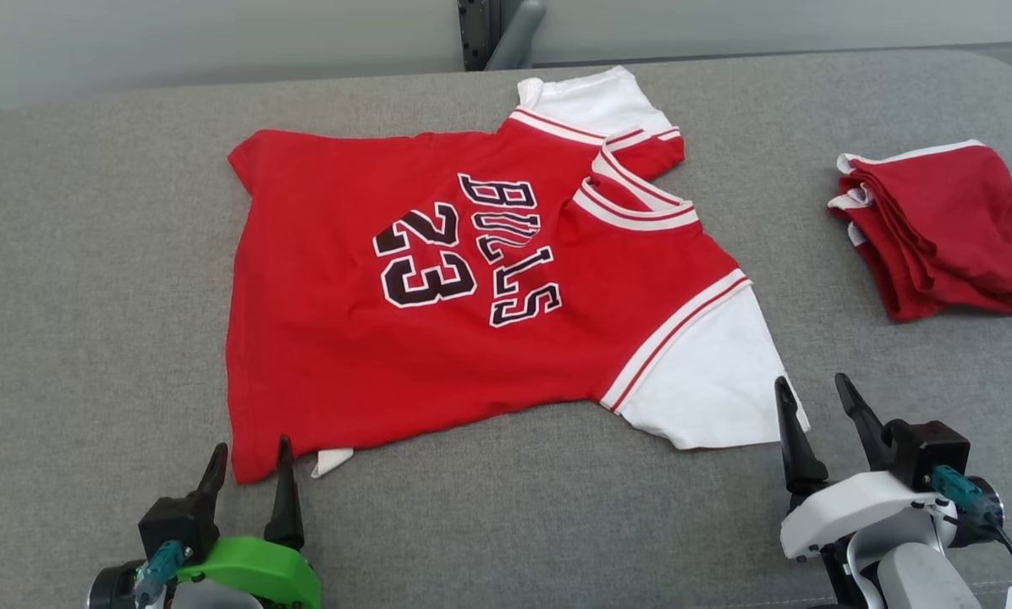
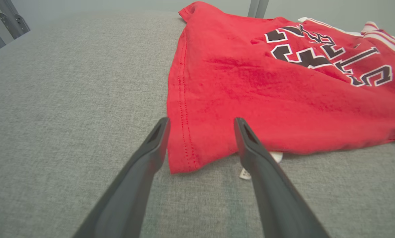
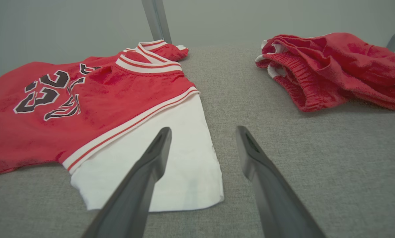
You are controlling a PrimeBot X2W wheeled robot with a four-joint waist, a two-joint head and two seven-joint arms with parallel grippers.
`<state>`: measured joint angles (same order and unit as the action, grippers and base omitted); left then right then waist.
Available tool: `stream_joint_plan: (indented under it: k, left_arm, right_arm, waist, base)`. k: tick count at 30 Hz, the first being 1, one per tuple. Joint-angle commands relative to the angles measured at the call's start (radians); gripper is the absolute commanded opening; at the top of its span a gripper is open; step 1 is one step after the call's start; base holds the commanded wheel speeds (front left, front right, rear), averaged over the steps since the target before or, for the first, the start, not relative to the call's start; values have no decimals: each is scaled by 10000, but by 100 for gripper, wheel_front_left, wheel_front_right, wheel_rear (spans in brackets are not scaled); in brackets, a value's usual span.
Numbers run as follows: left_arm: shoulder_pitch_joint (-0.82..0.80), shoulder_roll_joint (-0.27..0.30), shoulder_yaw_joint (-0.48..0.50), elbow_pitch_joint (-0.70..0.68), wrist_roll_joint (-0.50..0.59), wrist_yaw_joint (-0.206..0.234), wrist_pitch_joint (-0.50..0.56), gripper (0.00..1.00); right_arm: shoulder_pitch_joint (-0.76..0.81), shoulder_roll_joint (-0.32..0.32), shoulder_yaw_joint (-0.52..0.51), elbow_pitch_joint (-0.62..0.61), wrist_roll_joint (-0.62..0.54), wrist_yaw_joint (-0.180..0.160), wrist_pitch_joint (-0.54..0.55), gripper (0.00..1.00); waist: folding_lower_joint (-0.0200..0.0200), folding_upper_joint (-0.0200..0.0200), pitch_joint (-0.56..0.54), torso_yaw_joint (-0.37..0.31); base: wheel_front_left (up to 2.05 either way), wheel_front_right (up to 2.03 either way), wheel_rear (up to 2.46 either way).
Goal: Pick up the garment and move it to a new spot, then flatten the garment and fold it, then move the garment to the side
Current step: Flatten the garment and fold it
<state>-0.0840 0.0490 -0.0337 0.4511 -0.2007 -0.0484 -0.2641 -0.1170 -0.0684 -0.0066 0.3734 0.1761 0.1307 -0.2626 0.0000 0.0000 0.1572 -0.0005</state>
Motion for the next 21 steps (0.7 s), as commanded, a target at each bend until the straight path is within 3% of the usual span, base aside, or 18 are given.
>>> stream_joint_plan:
  k: [1,5,21]
  left_arm:
    - [-223,35,93,105,-40,35,3,100]
    - [-377,35,260,406,-210,138,3,100]
    - [-249,35,189,969,-884,-233,3,100]
  right_arm:
    - [-192,15,-13,70,-33,-2,-26,100]
    - [-304,28,-70,140,30,-2,-26,100]
    - [-314,58,-130,169,59,-2,-26,100]
  waist:
    - [0,0,485,-46]
    - [0,0,623,-67]
    - [0,0,546,-51]
  base:
    - [0,0,0]
    - [0,0,0]
    - [0,0,0]
